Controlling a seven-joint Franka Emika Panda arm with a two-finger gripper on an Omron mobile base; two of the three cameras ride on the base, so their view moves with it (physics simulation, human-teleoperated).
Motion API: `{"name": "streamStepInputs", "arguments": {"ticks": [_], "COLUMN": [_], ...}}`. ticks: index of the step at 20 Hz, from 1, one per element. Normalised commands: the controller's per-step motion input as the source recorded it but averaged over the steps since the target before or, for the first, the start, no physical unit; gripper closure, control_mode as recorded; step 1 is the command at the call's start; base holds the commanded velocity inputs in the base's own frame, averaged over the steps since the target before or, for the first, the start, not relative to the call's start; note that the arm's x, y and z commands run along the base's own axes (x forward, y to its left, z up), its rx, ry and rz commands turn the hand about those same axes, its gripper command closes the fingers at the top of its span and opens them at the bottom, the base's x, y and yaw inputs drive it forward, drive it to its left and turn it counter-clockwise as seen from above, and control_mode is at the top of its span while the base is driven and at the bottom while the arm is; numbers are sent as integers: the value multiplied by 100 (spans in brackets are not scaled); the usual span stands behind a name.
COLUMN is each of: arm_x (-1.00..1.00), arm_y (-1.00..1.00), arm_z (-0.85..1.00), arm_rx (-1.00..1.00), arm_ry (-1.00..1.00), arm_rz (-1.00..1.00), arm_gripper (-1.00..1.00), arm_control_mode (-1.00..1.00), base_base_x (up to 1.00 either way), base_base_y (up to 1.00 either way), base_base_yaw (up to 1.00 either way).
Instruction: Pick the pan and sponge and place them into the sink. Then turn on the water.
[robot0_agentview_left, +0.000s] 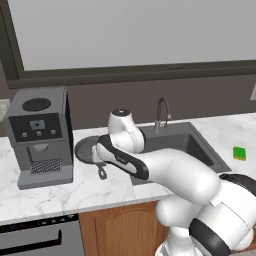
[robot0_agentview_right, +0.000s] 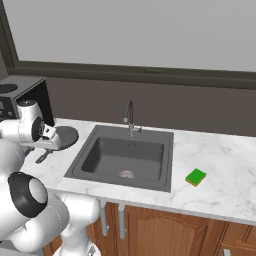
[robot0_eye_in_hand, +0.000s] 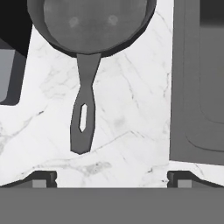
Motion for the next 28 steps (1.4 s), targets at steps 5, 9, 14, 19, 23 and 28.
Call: {"name": "streamStepInputs", "arguments": {"ticks": [5,9,14,19,23,28], "arm_x": [18,14,10,8,10,9], "arm_y": [15,5,0,9,10,6], "arm_z": [-8,-10,-10,-12,-11,-10], "arm_rx": [0,1,0,0,0,0], "arm_ry": [-2,0,3,0,1,0], "arm_rz": [0,0,0,0,0,0], "arm_gripper": [-100,-100,-100,-100,-100,-100], "arm_control_mode": [-100,-100,-100,-100,-100,-100], "base_base_x": [0,0,0,0,0,0], "base_base_y": [0,0,0,0,0,0], "base_base_yaw": [0,0,0,0,0,0]}}
